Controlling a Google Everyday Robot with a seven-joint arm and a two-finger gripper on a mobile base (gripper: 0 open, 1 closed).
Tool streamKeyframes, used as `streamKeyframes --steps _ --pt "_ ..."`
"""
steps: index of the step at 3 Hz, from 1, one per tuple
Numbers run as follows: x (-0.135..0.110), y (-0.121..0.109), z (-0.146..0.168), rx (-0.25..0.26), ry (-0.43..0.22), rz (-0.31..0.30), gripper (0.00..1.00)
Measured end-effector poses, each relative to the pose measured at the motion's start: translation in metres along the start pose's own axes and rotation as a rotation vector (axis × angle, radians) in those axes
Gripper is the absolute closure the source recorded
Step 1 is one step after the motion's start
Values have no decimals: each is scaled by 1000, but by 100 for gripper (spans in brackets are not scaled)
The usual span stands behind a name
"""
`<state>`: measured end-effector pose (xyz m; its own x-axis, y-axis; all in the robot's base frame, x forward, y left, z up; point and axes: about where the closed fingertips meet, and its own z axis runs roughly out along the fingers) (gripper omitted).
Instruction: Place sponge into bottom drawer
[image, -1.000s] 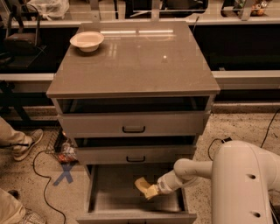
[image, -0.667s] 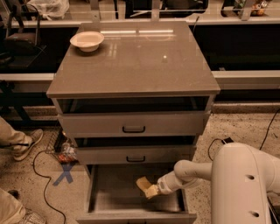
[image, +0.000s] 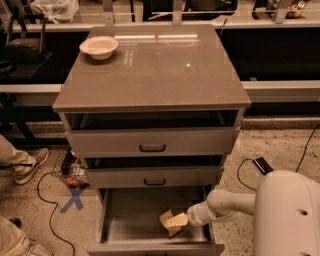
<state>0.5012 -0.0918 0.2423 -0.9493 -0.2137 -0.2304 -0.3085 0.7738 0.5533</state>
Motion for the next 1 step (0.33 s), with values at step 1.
streamKeyframes --steps 1 --pt "25 -23 -40 35 -63 60 0"
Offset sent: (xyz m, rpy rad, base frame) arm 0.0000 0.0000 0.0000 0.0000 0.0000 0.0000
